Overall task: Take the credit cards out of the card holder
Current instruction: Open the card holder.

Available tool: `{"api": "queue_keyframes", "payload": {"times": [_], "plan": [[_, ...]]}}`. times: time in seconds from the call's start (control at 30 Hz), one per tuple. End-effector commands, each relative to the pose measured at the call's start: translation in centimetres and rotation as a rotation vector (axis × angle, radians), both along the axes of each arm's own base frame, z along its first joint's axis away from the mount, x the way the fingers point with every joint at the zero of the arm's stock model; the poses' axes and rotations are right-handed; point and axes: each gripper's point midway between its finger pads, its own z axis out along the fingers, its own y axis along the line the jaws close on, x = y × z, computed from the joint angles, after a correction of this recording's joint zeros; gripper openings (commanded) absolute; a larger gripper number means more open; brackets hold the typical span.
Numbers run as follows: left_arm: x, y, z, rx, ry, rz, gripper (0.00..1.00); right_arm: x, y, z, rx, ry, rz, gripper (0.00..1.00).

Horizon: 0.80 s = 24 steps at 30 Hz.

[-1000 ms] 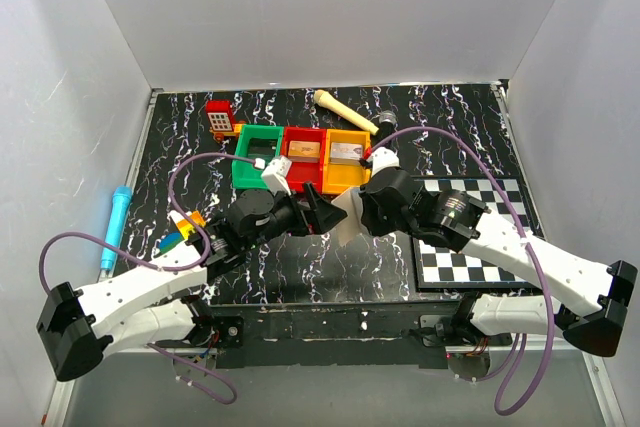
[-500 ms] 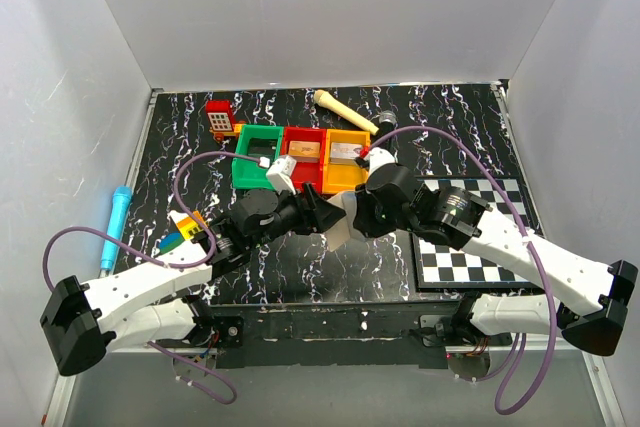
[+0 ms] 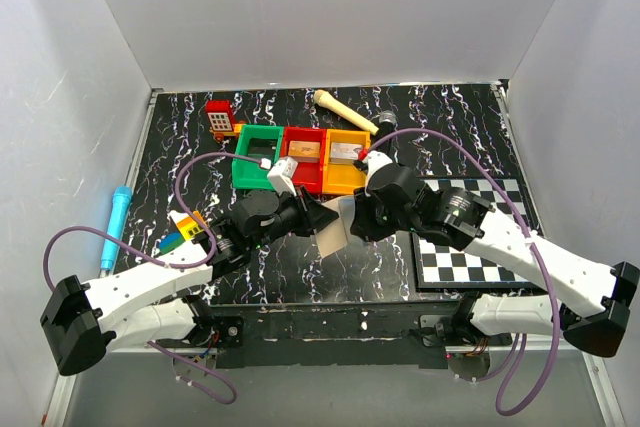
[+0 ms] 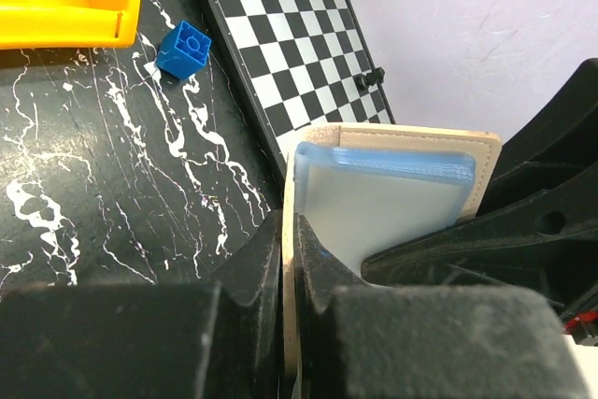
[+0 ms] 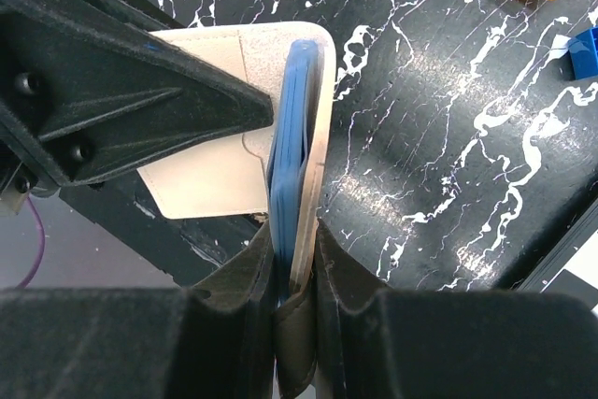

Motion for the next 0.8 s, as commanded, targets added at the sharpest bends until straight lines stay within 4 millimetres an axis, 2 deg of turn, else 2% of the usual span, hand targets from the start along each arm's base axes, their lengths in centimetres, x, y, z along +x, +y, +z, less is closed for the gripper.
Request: {"api": "queue_keyframes", "payload": {"times": [0.0, 0.1, 0.2, 0.37, 0.6, 0.77], "plan": [[-0.5, 0.2, 0.5, 0.004, 0.010, -0.009, 0.00, -0.5, 1.1, 3.3, 0.137, -0.025, 0.032, 0.19], [-0.7, 0.6, 0.0, 0.038, 0.041, -0.004, 0.00, -0.7, 1.0, 3.9, 0.170, -0.021, 0.037, 0.33], [-0.8, 0.9, -0.2, 0.051, 0.049, 0.002, 0.00, -0.7, 0.6, 4.5, 0.194, -0.026, 0.030, 0.40], [-1.0, 1.1, -0.3, 0.046, 0.056, 0.005, 0.00, -0.7, 0.4, 4.9, 0.218, -0.029, 0.033, 0.42], [-1.4, 1.1, 0.2, 0.025, 0.056, -0.014, 0.00, -0.6, 0.5, 3.8, 0.198, -0.001, 0.030, 0.42], [-1.8, 1.3, 1.0, -0.006, 0.029, -0.024, 0.00, -0.3, -0.5, 3.5, 0.180, -0.022, 0.011, 0.50]]}}
